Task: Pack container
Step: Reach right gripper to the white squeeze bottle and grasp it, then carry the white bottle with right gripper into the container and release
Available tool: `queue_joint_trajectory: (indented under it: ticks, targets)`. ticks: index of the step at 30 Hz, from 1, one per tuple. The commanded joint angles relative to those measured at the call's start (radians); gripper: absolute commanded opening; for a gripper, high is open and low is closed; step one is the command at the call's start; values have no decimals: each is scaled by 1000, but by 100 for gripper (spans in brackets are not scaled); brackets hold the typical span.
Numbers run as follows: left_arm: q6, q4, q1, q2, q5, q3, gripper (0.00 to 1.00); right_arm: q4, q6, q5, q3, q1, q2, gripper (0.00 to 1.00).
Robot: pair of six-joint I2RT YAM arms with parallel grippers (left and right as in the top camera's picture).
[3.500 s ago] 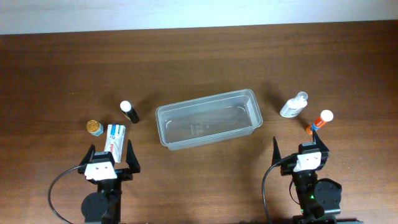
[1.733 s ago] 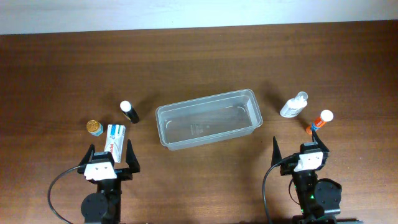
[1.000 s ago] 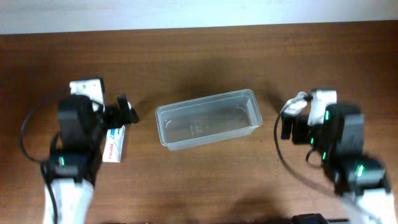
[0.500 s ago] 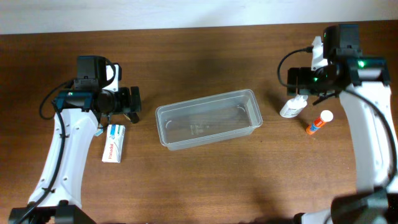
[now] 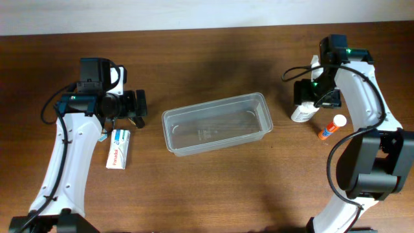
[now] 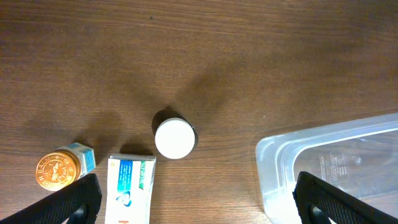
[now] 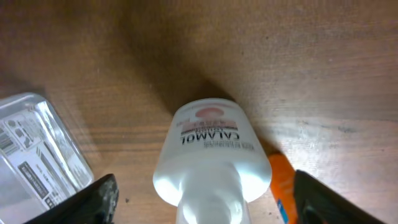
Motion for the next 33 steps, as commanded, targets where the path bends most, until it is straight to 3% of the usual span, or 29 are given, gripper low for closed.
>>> queue_joint_trajectory:
  ticks: [1,9,14,19,26,33]
  targets:
    - [-6,0,0,1,18,22,99,7,5,-12,14,0,-1,72]
    - [-6,0,0,1,18,22,99,14,4,-9,14,0,-1,32]
    - [-6,0,0,1,18,22,99,14,4,-9,14,0,-1,30]
    - [-6,0,0,1,18,22,99,10,4,-9,15,0,-27,20]
    - [-6,0,1,1,18,22,99,-90,4,-11,106,19,-145,20]
    - [-5,7,0,1,18,22,99,-216,-30,-28,184,206,-288,20]
